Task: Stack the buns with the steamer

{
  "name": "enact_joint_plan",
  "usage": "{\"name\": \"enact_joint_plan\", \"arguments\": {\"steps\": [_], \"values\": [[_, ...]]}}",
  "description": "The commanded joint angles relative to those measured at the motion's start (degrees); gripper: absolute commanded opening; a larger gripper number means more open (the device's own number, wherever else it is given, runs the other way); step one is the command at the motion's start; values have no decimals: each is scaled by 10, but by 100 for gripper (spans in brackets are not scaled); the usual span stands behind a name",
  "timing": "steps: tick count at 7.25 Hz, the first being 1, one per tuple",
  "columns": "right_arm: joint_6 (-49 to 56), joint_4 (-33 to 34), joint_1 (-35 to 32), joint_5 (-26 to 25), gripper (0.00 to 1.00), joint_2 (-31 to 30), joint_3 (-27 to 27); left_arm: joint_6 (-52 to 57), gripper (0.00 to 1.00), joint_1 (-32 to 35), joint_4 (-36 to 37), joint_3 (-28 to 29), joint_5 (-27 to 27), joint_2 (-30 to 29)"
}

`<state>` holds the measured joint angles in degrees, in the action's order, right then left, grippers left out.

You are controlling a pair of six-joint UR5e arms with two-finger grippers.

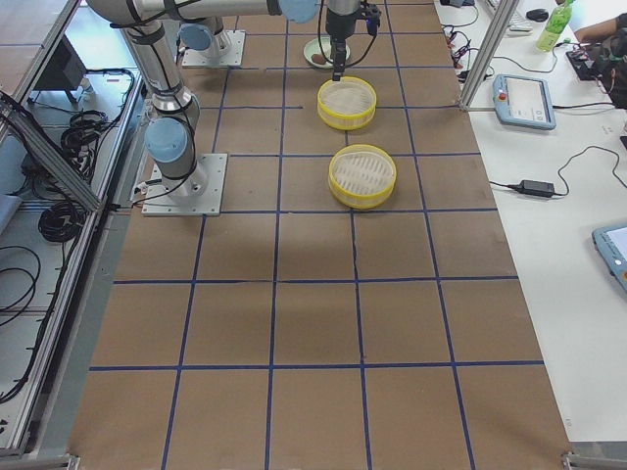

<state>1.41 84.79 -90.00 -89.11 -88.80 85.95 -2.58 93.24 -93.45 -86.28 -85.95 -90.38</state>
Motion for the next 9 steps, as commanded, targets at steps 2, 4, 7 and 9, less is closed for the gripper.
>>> {"name": "enact_joint_plan", "arguments": {"steps": [2, 4, 7, 9], "values": [[-1, 0, 0, 0, 100, -1, 0, 2, 100, -11, 12, -6, 4, 1], [-1, 0, 0, 0, 100, 2, 0, 39, 100, -13, 54, -9, 2, -5], [71, 8, 53, -2, 100, 11, 3, 74, 100, -60, 103, -117, -7, -52], [106, 37, 138, -1, 100, 26, 24, 134, 100, -67, 194, -148, -79, -132]]}}
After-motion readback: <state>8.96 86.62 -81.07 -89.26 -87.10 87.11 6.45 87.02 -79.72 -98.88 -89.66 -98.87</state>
